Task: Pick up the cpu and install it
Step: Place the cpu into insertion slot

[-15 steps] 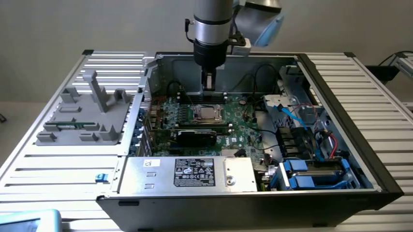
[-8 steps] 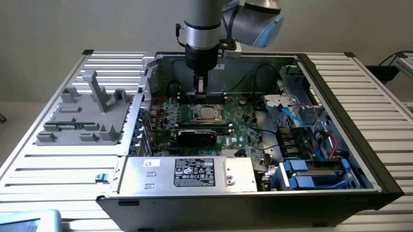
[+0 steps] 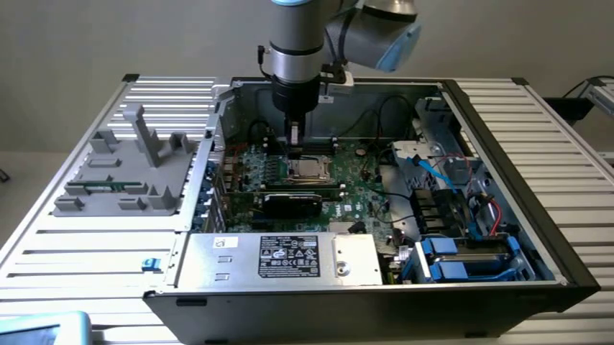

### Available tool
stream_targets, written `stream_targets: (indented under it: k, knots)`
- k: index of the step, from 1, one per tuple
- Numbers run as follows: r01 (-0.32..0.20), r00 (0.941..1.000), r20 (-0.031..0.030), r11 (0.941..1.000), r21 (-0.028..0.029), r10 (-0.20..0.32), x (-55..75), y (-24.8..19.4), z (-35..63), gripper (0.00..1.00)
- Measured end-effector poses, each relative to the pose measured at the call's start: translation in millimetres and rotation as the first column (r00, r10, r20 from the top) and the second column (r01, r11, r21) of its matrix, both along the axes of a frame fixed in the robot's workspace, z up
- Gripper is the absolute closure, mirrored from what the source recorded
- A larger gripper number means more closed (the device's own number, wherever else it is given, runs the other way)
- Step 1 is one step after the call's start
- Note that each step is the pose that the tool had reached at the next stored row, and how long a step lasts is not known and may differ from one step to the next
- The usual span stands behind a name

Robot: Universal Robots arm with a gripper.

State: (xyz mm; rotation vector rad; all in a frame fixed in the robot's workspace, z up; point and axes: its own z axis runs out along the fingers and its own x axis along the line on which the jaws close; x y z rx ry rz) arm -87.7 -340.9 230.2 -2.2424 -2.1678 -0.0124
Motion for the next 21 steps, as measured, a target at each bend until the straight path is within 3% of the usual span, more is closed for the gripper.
stream_targets:
  k: [9, 21]
  knots:
    - [0.004, 0.9999, 0.0102, 1.0, -0.0001, -0.004, -6.0, 0.0, -16.0, 0.89]
    - [0.006, 0.9994, 0.0341, 1.0, -0.0001, -0.006, -14.6, 0.0, -25.8, 0.89]
